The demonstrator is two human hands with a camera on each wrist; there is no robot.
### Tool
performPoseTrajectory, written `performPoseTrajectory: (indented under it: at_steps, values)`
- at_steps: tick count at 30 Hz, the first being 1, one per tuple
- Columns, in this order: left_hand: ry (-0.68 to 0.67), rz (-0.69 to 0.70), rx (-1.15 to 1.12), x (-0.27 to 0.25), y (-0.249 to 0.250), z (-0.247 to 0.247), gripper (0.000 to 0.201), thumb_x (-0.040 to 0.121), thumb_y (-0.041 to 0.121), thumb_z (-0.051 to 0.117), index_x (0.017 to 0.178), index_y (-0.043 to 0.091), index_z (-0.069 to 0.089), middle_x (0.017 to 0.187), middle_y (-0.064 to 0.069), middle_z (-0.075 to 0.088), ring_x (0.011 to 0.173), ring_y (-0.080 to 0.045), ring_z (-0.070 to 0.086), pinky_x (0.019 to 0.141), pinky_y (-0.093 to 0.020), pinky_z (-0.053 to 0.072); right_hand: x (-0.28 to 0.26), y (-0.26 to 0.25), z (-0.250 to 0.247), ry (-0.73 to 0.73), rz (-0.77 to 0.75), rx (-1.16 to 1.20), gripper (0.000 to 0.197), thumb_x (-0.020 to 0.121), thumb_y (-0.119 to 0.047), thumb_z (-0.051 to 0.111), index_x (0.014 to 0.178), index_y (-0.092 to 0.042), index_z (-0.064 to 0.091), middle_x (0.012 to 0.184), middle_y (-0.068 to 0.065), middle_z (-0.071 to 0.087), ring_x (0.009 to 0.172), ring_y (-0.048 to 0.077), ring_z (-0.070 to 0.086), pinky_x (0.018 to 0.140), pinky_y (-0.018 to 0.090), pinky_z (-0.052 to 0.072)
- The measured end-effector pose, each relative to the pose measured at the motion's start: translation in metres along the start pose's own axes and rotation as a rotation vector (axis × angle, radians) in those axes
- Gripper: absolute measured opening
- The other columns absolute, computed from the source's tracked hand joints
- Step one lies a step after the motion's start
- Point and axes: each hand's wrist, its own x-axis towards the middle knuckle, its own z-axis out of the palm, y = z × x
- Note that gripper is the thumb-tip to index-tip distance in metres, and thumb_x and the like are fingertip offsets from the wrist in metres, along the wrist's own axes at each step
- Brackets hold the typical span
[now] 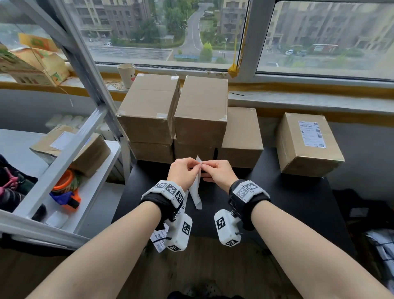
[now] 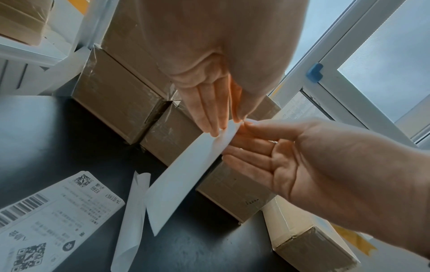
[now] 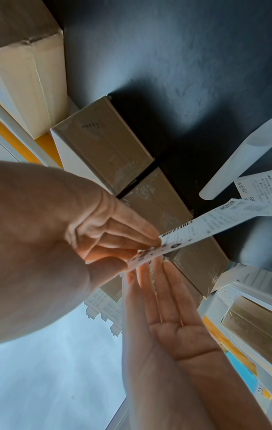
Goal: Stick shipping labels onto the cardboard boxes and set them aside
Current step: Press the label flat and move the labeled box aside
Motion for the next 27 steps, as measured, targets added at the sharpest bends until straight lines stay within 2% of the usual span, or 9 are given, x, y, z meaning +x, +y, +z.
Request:
performPoseTrajectory:
  at_steps: [4, 8, 13, 17, 23, 27]
  values:
    - [0.007, -0.010, 0.004, 0.002, 0.000, 0.000, 0.016, 0.087, 0.020, 0.063, 0.094, 0.009, 0.073, 0.091, -0.006, 0.074, 0.087, -0.017, 0.068, 0.085, -0.032, 0.054, 0.000, 0.000, -0.001, -0.018, -0.012, -0.031, 0.025, 0.096, -0.007, 0.048, 0.116, -0.001, 0.063, 0.109, 0.017, 0.066, 0.090, 0.017, 0.064, 0.075, 0.019, 0.052]
    - [0.014, -0.034, 0.027, 0.005, -0.001, -0.002, 0.014, 0.086, 0.022, 0.063, 0.089, 0.013, 0.073, 0.088, -0.002, 0.073, 0.087, -0.015, 0.067, 0.084, -0.030, 0.053, 0.001, 0.000, 0.001, -0.049, -0.015, -0.036, 0.027, 0.097, -0.008, 0.048, 0.120, -0.001, 0.061, 0.101, 0.009, 0.064, 0.078, 0.004, 0.062, 0.063, 0.010, 0.053]
    - [0.007, -0.043, 0.062, 0.006, -0.003, -0.005, 0.015, 0.086, 0.023, 0.062, 0.089, 0.013, 0.073, 0.090, -0.002, 0.072, 0.089, -0.014, 0.066, 0.085, -0.031, 0.053, 0.004, 0.001, 0.004, -0.067, -0.023, -0.067, 0.028, 0.096, -0.010, 0.050, 0.120, -0.004, 0.062, 0.111, 0.015, 0.067, 0.088, 0.011, 0.063, 0.064, 0.010, 0.051]
    - [0.004, -0.057, 0.072, 0.006, -0.005, -0.006, 0.013, 0.085, 0.023, 0.063, 0.086, 0.014, 0.073, 0.089, -0.001, 0.073, 0.088, -0.014, 0.067, 0.086, -0.033, 0.053, 0.002, 0.003, 0.005, -0.086, -0.047, -0.079, 0.028, 0.094, -0.012, 0.055, 0.120, -0.005, 0.062, 0.110, 0.014, 0.068, 0.093, 0.014, 0.064, 0.065, 0.009, 0.051]
    - [0.007, -0.075, 0.063, 0.003, -0.007, -0.007, 0.010, 0.083, 0.021, 0.066, 0.082, 0.013, 0.072, 0.086, -0.002, 0.073, 0.086, -0.015, 0.067, 0.084, -0.032, 0.054, 0.001, 0.009, 0.007, -0.088, -0.062, -0.061, 0.026, 0.094, -0.009, 0.054, 0.117, -0.003, 0.063, 0.099, 0.010, 0.067, 0.079, 0.004, 0.064, 0.063, 0.008, 0.051]
    - [0.011, -0.094, 0.042, 0.001, -0.008, -0.007, 0.009, 0.080, 0.018, 0.068, 0.082, 0.011, 0.073, 0.084, -0.003, 0.073, 0.082, -0.015, 0.069, 0.083, -0.033, 0.055, 0.002, 0.014, 0.009, -0.035, -0.052, -0.065, 0.022, 0.094, -0.007, 0.053, 0.110, 0.003, 0.065, 0.096, 0.014, 0.066, 0.077, 0.007, 0.064, 0.062, 0.010, 0.053]
